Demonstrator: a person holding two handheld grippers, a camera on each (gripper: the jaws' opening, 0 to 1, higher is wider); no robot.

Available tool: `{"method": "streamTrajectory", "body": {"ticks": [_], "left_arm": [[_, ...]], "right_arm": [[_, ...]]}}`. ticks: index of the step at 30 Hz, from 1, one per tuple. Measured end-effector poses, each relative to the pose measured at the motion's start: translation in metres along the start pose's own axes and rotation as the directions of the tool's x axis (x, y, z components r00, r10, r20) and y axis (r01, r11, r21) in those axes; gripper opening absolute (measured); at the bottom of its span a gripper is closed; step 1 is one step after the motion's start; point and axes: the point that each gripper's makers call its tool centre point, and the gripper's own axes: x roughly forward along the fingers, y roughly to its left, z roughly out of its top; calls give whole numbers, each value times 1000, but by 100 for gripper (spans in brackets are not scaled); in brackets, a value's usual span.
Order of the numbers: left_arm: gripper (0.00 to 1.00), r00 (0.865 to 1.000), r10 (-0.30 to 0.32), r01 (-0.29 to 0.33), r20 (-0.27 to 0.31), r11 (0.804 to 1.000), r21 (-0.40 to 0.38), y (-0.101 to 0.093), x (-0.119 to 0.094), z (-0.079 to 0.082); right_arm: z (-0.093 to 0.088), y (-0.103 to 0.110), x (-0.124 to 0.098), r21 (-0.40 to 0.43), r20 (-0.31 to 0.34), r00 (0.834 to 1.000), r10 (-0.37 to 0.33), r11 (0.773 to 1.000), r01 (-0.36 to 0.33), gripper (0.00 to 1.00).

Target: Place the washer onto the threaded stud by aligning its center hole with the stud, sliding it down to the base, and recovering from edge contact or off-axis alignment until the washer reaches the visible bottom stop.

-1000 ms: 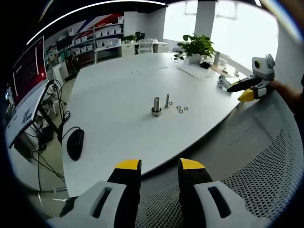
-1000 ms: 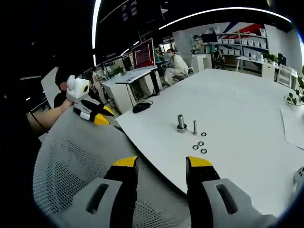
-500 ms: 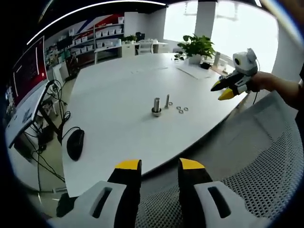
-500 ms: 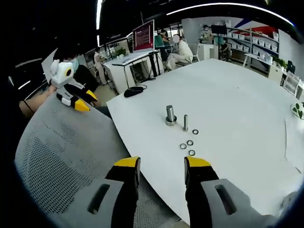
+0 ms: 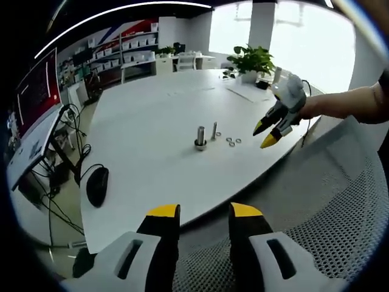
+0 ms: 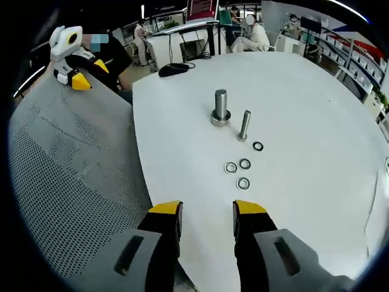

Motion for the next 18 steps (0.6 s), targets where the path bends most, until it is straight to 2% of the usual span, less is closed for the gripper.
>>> {"method": "streamTrajectory", "body": {"ticks": [2, 4, 5, 7, 10, 18], "left_arm": [[30, 1000, 2, -2, 3, 1000, 1, 0, 0, 0], [30, 1000, 0, 0, 4, 1000, 2, 1, 0, 1], [30, 1000, 0, 0, 4, 1000, 1, 1, 0, 1], [30, 1000, 0, 0, 7, 1000, 2, 1, 0, 1], [30, 1000, -1, 1, 7, 1000, 3, 1, 0, 1], [31, 1000, 1, -1, 13, 1000, -3, 2, 0, 2]], "right_arm": [[0, -6, 6, -35, -46, 999, 13, 999, -15, 34], [-1, -7, 11, -58, -125, 991, 55, 996, -62, 33], [0, -10, 13, -65, -146, 988, 53, 996, -63, 33], [6, -21, 19, -100, -161, 987, 23, 994, -39, 33], [7, -29, 27, -111, -200, 980, 19, 993, -42, 33], [1, -35, 39, -136, -275, 961, 28, 988, -68, 30]]}}
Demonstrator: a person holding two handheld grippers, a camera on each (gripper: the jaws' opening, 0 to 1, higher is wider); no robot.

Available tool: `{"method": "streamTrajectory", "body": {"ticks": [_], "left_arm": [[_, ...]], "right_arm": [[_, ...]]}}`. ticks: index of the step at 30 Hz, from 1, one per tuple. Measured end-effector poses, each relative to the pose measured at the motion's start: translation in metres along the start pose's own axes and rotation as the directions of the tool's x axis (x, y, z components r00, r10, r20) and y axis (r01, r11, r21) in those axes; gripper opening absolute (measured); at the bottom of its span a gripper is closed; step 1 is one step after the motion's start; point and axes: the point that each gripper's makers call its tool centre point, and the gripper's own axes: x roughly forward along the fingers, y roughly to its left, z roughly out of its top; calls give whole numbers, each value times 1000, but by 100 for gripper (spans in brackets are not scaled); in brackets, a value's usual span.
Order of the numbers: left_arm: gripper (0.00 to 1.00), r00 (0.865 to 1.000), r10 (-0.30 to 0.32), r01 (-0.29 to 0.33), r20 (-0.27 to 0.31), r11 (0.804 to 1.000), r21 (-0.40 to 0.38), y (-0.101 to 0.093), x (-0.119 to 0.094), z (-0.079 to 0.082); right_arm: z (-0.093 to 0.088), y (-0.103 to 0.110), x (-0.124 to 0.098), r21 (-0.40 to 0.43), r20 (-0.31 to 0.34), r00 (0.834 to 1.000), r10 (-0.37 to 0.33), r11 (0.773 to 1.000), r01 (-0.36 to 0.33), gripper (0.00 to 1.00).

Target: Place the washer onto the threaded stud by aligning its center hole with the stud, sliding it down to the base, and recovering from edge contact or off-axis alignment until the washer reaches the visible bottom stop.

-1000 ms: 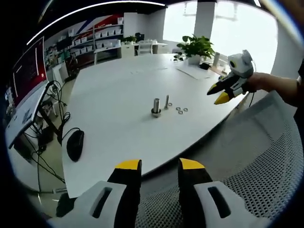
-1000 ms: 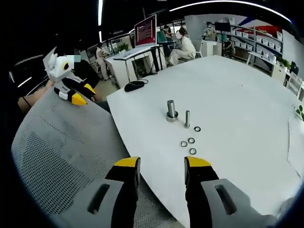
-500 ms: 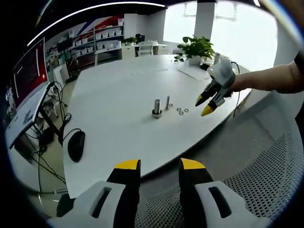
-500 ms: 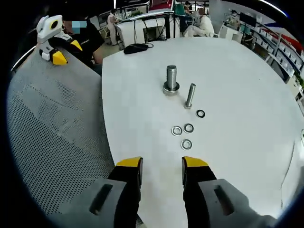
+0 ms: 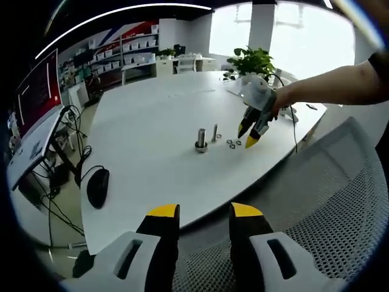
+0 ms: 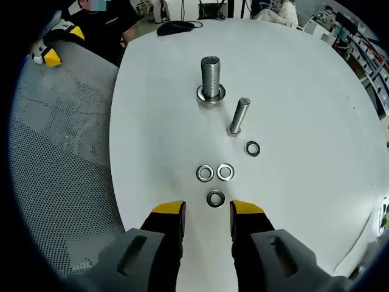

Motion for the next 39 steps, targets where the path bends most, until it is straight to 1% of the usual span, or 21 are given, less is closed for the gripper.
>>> {"method": "streamTrajectory", "body": {"ticks": [3, 5, 6, 8, 11, 13, 18, 19, 21, 23, 29, 31, 33, 36, 37, 38, 39], "left_arm": [[31, 1000, 0, 0, 0, 1000, 0, 0, 0, 0], [31, 1000, 0, 0, 0, 1000, -1, 0, 0, 0], [31, 1000, 0, 0, 0, 1000, -1, 0, 0, 0], [31, 1000, -1, 1, 0, 1000, 0, 0, 0, 0], [31, 1000, -2, 2, 1, 1000, 2, 0, 0, 0], [31, 1000, -2, 2, 2, 1000, 2, -1, 0, 0], [31, 1000, -1, 1, 5, 1000, 5, -1, 0, 0], [31, 1000, -1, 1, 6, 1000, 6, -1, 0, 1], [31, 1000, -1, 1, 6, 1000, 7, -1, 0, 0], [31, 1000, 0, 0, 5, 1000, 7, -1, 0, 0], [31, 1000, -2, 2, 5, 1000, 6, -1, 0, 0], [31, 1000, -1, 1, 5, 1000, 6, -1, 0, 0], [31, 1000, -1, 1, 6, 1000, 4, -1, 0, 1], [31, 1000, -1, 1, 6, 1000, 4, -1, 0, 1], [31, 1000, -1, 1, 6, 1000, 5, -1, 0, 1], [31, 1000, -2, 2, 4, 1000, 5, -1, 0, 1], [31, 1000, -3, 3, 4, 1000, 6, -1, 0, 1]], "right_arm": [[1, -3, 1, -38, -16, 1000, -10, 999, 9, 26], [2, -4, 2, -31, -25, 1000, -11, 999, 10, 25], [1, -6, 2, -53, -41, 998, -39, 998, 37, 23], [1, -3, 2, -131, -74, 997, -31, 991, 21, 23], [2, -2, 3, -104, -104, 994, -34, 994, 23, 23], [2, -2, 4, -122, -121, 992, -37, 992, 22, 22], [1, -1, 3, -128, -134, 990, -35, 992, 18, 20], [1, -1, 3, -148, -136, 990, -31, 989, 10, 20], [1, -1, 3, -150, -137, 990, -27, 989, 6, 19], [1, -5, 3, -141, -137, 990, -39, 990, 19, 16], [1, -5, 3, -135, -148, 988, -37, 991, 17, 15], [3, -5, 4, -142, -138, 990, -32, 990, 12, 14], [2, -6, 3, -119, -135, 990, -29, 993, 13, 14], [2, -6, 3, -119, -128, 992, -25, 993, 10, 14], [2, -6, 3, -111, -127, 992, -22, 994, 8, 14], [3, -6, 2, -82, -126, 992, -20, 997, 9, 14], [3, -6, 2, -82, -125, 992, -20, 997, 10, 14]]}}
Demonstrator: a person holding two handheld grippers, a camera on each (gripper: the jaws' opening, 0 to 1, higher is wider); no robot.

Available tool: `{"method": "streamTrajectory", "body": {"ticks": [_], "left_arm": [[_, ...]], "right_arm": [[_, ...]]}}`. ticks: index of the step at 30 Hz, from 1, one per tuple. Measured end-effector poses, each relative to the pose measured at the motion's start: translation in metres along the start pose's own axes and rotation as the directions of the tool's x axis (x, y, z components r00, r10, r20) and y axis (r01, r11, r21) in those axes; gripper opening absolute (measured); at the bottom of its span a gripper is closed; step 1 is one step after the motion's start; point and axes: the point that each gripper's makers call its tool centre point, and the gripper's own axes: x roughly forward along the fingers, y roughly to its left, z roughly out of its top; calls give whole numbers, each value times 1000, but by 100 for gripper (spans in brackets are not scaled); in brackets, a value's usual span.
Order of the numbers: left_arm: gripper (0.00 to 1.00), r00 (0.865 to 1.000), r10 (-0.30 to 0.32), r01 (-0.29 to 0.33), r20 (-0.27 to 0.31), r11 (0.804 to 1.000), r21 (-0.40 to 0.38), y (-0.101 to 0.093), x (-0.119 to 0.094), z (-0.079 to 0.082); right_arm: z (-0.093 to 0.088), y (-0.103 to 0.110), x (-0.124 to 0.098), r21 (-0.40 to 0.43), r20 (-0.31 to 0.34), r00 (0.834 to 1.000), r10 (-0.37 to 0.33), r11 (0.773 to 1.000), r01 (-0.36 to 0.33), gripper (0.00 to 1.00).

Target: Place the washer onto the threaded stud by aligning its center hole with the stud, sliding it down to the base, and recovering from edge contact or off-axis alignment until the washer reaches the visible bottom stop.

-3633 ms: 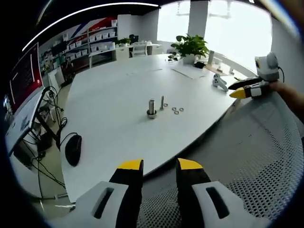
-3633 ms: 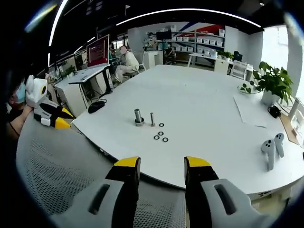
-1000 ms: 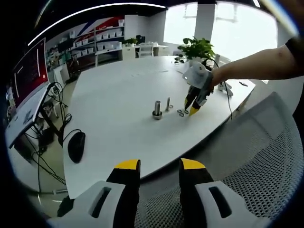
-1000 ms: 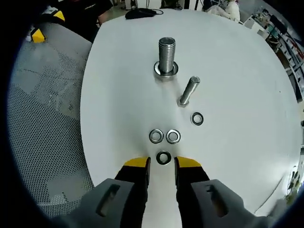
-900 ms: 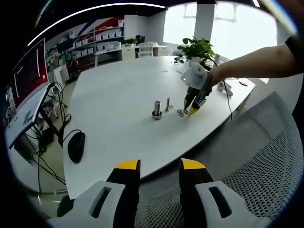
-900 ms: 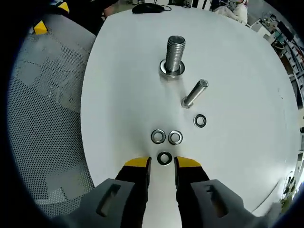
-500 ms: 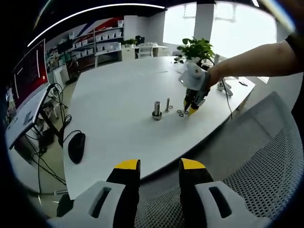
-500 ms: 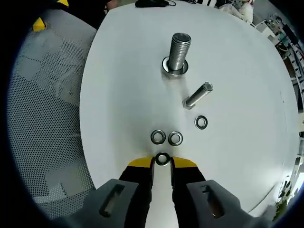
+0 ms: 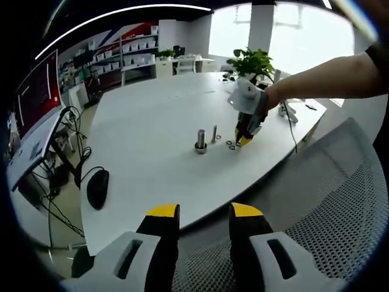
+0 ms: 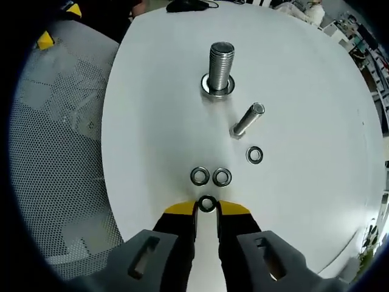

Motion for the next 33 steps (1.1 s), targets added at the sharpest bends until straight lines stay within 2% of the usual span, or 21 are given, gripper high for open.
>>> {"method": "streamTrajectory", "body": {"ticks": [8, 19, 33], "left_arm": [[31, 1000, 0, 0, 0, 1000, 0, 0, 0, 0], [31, 1000, -1, 1, 3, 1000, 2, 0, 0, 1], [31, 1000, 1, -1, 6, 1000, 1, 0, 0, 1]], "right_arm": [[6, 0, -10, 2, 11, 1000, 4, 1000, -4, 13], [40, -8, -36, 8, 93, 996, -11, 1000, 11, 13], [67, -15, -47, -7, 180, 979, -95, 995, 98, 13]]}}
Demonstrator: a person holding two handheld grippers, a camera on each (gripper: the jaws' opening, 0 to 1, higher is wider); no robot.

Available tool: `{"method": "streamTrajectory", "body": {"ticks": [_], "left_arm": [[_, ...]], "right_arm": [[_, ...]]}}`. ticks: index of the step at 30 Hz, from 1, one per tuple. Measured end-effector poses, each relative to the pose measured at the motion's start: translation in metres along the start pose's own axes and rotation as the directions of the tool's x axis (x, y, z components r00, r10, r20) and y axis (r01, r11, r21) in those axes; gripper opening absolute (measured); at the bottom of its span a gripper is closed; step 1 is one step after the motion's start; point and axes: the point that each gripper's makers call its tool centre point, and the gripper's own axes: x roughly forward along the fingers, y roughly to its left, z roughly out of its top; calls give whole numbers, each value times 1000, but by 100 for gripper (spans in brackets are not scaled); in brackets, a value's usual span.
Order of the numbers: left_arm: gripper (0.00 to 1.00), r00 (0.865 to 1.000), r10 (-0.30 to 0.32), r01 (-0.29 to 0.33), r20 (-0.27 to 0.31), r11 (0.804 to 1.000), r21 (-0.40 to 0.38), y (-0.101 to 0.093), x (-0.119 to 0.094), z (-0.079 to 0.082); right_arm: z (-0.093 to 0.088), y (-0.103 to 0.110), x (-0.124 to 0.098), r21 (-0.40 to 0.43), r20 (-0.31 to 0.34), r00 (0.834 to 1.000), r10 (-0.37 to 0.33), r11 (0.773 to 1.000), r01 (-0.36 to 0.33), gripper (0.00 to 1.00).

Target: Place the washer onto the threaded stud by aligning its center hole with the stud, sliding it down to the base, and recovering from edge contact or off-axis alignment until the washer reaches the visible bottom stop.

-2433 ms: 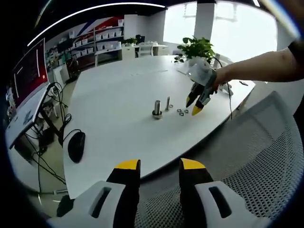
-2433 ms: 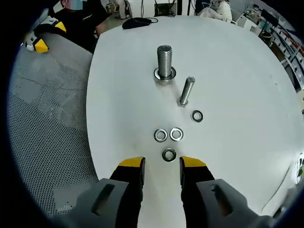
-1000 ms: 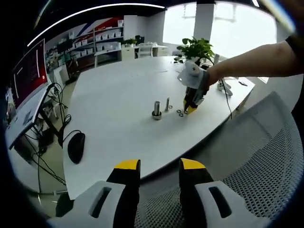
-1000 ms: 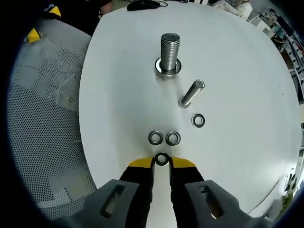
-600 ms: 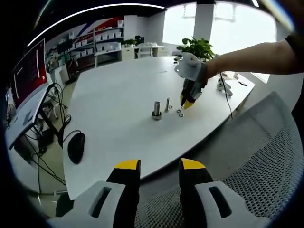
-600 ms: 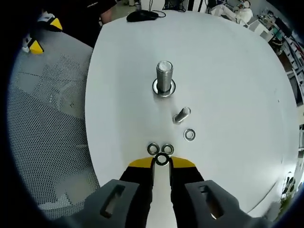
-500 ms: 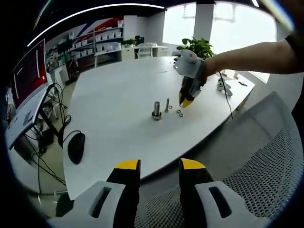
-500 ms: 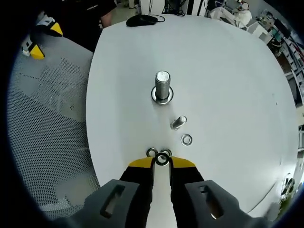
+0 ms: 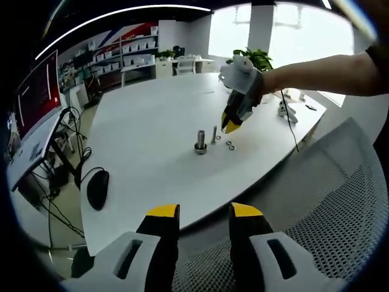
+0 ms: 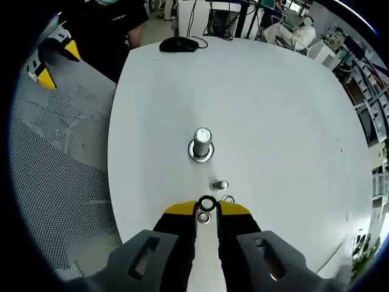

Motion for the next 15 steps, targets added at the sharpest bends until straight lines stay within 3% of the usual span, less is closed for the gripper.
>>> {"method": "streamTrajectory", "body": {"ticks": [11, 15], "left_arm": [[31, 1000, -1, 1, 1, 1000, -2, 0, 0, 0], [31, 1000, -1, 1, 2, 1000, -2, 0, 0, 0]], "right_arm": [[17, -14, -3, 32, 81, 992, -96, 995, 94, 13], [20, -15, -1, 29, 80, 992, -95, 995, 93, 13]]}}
